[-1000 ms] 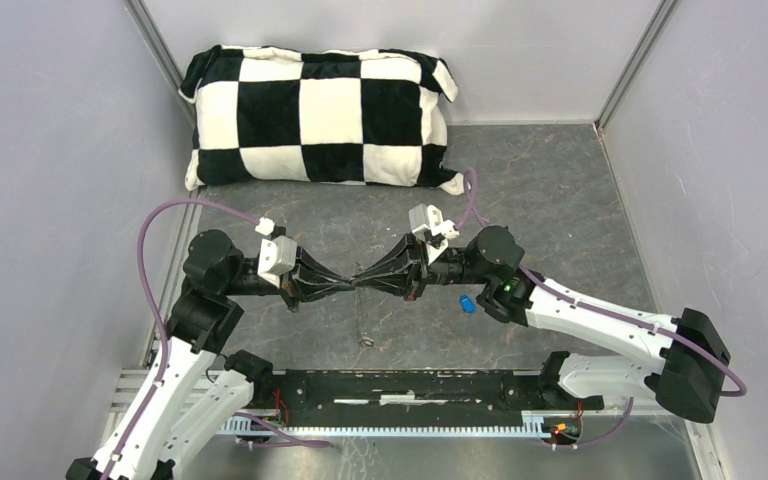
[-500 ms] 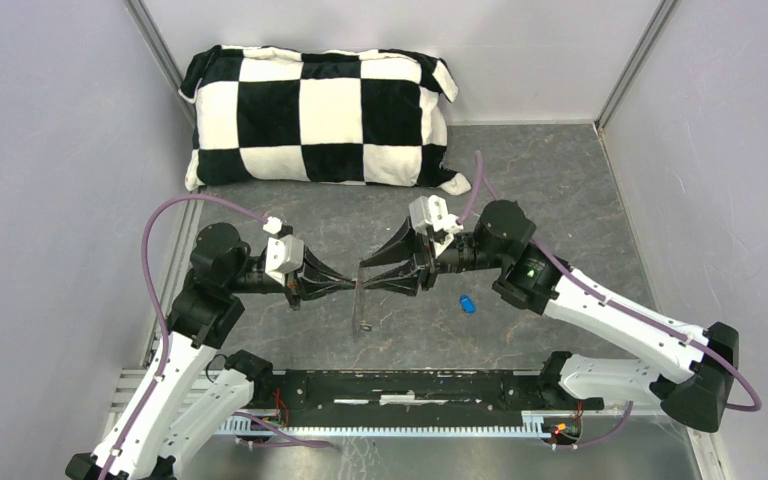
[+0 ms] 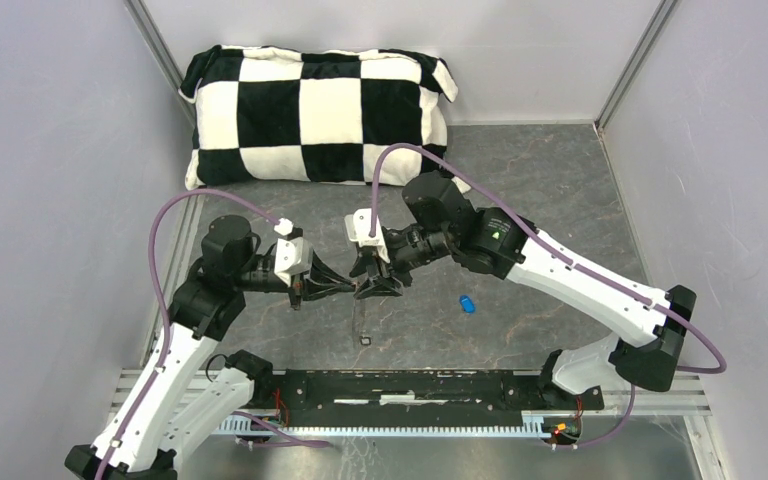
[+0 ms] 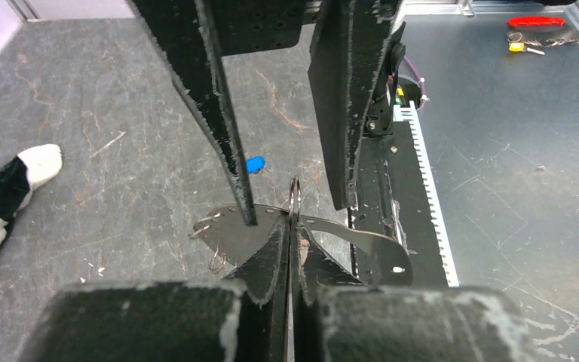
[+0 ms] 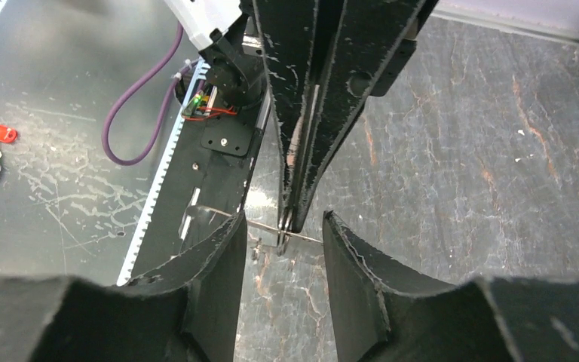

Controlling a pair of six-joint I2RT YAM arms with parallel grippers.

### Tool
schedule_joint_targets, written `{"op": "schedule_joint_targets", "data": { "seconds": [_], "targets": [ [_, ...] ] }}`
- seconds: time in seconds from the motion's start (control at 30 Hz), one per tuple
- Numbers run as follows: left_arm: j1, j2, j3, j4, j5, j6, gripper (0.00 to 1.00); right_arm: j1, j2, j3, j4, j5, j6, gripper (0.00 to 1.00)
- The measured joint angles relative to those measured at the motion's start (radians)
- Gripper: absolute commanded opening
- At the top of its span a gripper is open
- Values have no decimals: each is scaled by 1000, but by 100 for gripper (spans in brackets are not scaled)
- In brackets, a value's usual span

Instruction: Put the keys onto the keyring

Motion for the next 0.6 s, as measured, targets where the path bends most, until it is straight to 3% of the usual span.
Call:
{"op": "schedule_joint_targets", "data": {
  "seconds": [0.6],
  "targets": [
    [0, 31, 11, -94, -26, 77, 2, 44, 57, 108, -118, 90, -50, 39]
  ]
}}
